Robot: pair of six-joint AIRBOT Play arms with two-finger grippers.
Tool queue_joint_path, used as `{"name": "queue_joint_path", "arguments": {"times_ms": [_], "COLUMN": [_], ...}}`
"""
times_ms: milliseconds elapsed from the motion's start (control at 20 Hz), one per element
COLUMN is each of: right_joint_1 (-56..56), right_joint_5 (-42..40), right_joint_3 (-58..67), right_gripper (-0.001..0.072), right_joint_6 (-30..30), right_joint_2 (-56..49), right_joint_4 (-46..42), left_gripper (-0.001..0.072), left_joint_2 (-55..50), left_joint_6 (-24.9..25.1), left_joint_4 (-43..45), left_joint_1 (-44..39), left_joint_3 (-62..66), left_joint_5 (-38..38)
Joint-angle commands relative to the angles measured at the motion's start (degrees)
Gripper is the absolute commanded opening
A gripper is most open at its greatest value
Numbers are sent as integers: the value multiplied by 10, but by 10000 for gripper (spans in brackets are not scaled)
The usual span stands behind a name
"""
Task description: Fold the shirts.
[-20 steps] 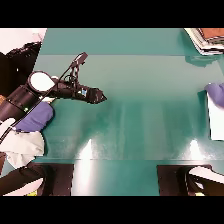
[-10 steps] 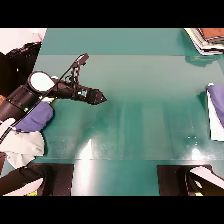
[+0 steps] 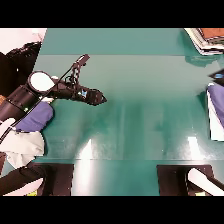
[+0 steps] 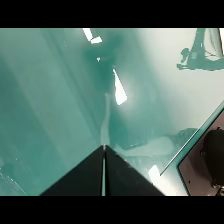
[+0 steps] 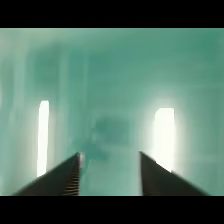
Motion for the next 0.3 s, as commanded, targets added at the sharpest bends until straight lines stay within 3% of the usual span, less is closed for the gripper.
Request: {"name": "queue_joint_path", "arguments": {"times_ms": [0, 50, 250], "right_joint_1": [147, 169, 209], "right_joint_5": [-22, -24, -26], "right_joint_3": [0, 0, 0], "right_gripper": [92, 20, 20], "right_joint_6": [0, 0, 0], "right_joint_2": [1, 1, 1], "right_joint_4": [9, 9, 10], "left_gripper": [25, 25, 25], "left_joint_2": [0, 0, 0], "left_joint_6": [0, 0, 0], "left_joint_4": [0, 0, 0], "left_joint_1": [0, 0, 0], "left_joint_3": [1, 1, 1], "left_joint_5": [-1, -1, -1]}}
